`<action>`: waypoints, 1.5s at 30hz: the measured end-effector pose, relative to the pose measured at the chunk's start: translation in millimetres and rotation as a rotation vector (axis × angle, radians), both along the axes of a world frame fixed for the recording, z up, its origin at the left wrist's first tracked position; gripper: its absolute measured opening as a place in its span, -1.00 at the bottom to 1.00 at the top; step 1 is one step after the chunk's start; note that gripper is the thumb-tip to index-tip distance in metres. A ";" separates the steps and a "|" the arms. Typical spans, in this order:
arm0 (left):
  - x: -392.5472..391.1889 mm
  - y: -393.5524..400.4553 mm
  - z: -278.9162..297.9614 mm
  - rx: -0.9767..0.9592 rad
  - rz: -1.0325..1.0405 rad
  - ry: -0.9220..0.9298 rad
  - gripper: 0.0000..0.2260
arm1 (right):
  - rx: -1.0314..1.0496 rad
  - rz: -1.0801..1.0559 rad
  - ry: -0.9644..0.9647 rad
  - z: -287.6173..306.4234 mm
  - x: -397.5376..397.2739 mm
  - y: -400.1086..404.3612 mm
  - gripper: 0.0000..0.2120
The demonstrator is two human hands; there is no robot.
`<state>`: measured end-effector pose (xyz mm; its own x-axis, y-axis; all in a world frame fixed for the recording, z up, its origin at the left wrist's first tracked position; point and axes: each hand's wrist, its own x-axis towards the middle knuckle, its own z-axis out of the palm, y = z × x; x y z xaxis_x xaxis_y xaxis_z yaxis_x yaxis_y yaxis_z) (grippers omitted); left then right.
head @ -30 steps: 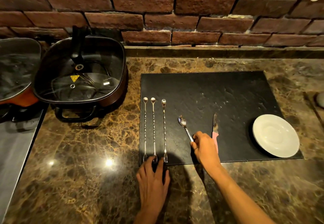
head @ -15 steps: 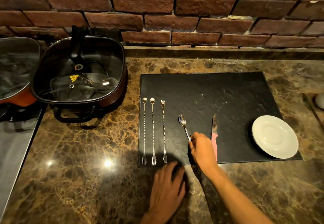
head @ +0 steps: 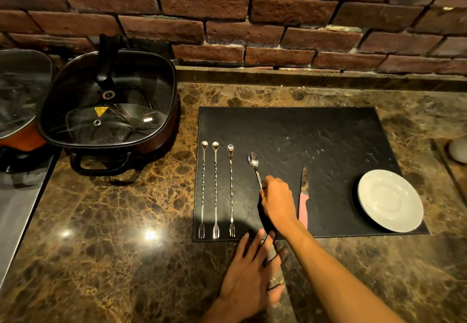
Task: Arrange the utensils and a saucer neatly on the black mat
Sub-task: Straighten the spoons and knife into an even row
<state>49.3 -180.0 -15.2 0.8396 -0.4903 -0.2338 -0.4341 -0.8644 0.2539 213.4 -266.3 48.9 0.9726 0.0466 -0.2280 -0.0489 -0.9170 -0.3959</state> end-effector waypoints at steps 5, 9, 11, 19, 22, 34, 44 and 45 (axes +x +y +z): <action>-2.4 -0.6 -5.3 -0.029 0.011 -0.002 -0.27 | 0.024 0.027 0.003 -2.0 -0.4 -5.2 -0.92; -2.5 -0.5 -9.3 -0.017 -0.002 0.003 -0.33 | 0.026 0.007 0.007 -2.0 -1.9 -6.2 -0.89; -2.2 -0.1 -11.7 -0.011 -0.005 0.006 -0.33 | 0.030 -0.011 0.011 -3.0 -6.0 -6.2 -0.90; -1.8 -0.8 -11.5 -0.041 0.009 -0.002 -0.35 | 0.081 -0.037 0.023 -2.8 -12.4 -3.9 -0.89; -1.1 -1.5 -10.0 -0.049 0.016 0.010 -0.37 | 0.089 -0.045 0.026 -1.5 -10.2 0.9 -0.88; 2.0 -1.6 4.5 0.056 -0.015 0.067 -0.32 | 0.149 -0.216 -0.052 5.5 -8.0 -18.2 -0.83; 6.3 -46.8 24.6 0.210 -0.176 0.134 -0.43 | -0.046 -0.306 0.024 3.5 -33.4 -71.0 -0.79; 6.4 -47.1 24.9 0.205 -0.170 0.121 -0.42 | -0.038 -0.305 0.024 3.9 -32.2 -69.7 -0.79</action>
